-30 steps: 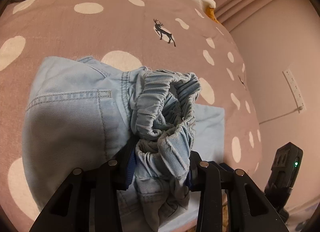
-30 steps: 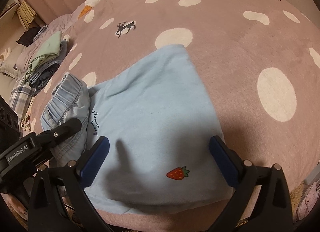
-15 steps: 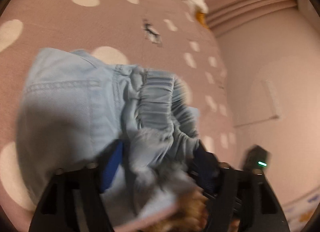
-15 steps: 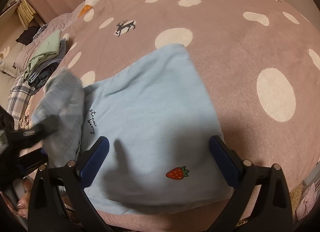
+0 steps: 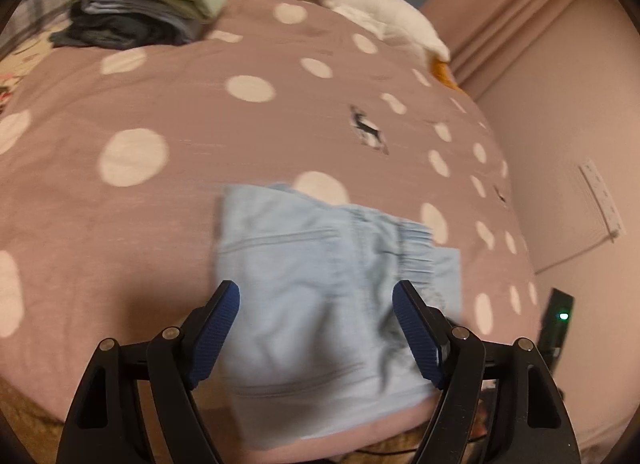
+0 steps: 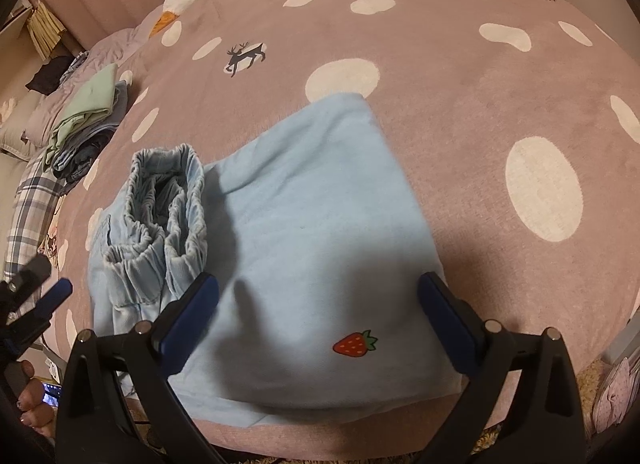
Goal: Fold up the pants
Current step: 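Grasp the folded waistband end with the right gripper and lift it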
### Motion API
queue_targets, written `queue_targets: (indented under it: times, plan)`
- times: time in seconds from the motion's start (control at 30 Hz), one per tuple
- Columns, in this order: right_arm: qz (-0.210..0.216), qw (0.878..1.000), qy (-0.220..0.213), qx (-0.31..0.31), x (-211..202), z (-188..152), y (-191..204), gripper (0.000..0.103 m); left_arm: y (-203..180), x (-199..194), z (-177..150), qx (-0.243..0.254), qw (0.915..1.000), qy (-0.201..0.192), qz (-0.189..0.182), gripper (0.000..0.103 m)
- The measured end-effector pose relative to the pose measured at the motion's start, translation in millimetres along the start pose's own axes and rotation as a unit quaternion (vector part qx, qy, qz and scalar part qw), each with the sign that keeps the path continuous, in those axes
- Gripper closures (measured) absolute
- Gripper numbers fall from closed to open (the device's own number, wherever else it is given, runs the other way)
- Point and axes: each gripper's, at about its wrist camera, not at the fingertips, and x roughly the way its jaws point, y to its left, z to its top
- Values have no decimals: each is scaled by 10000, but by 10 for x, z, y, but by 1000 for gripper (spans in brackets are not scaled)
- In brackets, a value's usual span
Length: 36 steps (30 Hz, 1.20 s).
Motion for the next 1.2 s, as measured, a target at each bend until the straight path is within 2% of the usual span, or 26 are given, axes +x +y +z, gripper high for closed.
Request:
queue_targets:
  times: [0.2, 0.43, 0.6, 0.73, 0.87, 0.93, 1.0, 1.03, 1.1, 1.17, 1.2]
  plan:
    - [96, 9995, -312, -16, -211, 36, 77, 3, 338, -58, -24, -261, 9987, -44, 437, 24]
    - [280, 9982, -464, -244, -312, 72, 306, 1, 531, -102, -49, -479, 9973, -8, 562, 24]
    - [578, 9973, -262, -361, -206, 107, 476, 1, 609, -101, -68, -572, 9963, 60, 639, 24]
    - [828, 9941, -61, -693, -49, 111, 718, 1, 652, -103, -79, -563, 9953, 73, 789, 24]
    - [680, 9953, 68, -690, 263, 130, 832, 1, 698, -126, -77, -532, 9951, 69, 829, 24]
    - [773, 9945, 200, -681, 380, 116, 858, 10, 722, -148, -78, -550, 9947, 47, 865, 24]
    - [662, 9931, 104, -962, 427, 75, 927, 42, 732, -149, -75, -556, 9948, 53, 851, 24]
    - [736, 9915, 92, -1066, 406, 64, 957, 52, 738, -154, -72, -565, 9948, 52, 846, 24]
    - [983, 9912, 53, -880, 287, 105, 921, 63, 741, -160, -66, -554, 9948, 45, 852, 24]
    - [1459, 9878, -52, -545, 75, 177, 792, 67, 715, -153, -41, -514, 9952, 45, 837, 24]
    - [1555, 9866, -141, -482, -23, 196, 749, 68, 696, -145, -25, -491, 9954, 40, 820, 24]
